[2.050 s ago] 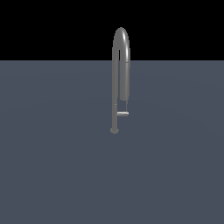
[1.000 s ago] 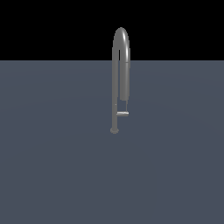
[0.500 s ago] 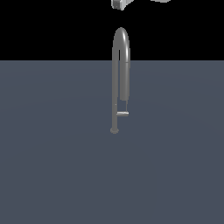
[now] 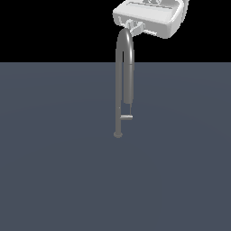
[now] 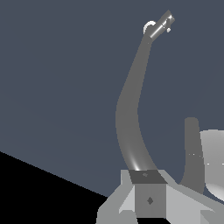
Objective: Turn on the faucet by rotating a designated handle.
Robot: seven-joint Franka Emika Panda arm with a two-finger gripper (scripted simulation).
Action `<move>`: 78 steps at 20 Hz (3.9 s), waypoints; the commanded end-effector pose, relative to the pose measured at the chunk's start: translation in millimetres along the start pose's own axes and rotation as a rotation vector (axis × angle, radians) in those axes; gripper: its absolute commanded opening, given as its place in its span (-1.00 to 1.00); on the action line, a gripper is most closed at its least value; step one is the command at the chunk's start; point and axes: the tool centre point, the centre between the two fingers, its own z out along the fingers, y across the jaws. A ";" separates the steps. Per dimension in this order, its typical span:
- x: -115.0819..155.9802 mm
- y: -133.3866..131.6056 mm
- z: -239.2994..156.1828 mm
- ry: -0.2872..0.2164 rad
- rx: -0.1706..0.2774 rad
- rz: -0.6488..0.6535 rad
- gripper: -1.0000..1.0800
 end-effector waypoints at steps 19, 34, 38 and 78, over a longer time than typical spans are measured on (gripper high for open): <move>154.5 24.0 52.1 -0.423 0.391 0.375 -1.00; 197.3 37.1 90.8 -0.569 0.528 0.508 -1.00; 195.6 36.6 89.2 -0.563 0.523 0.502 -1.00; 154.3 109.0 126.9 -0.563 0.523 0.502 -1.00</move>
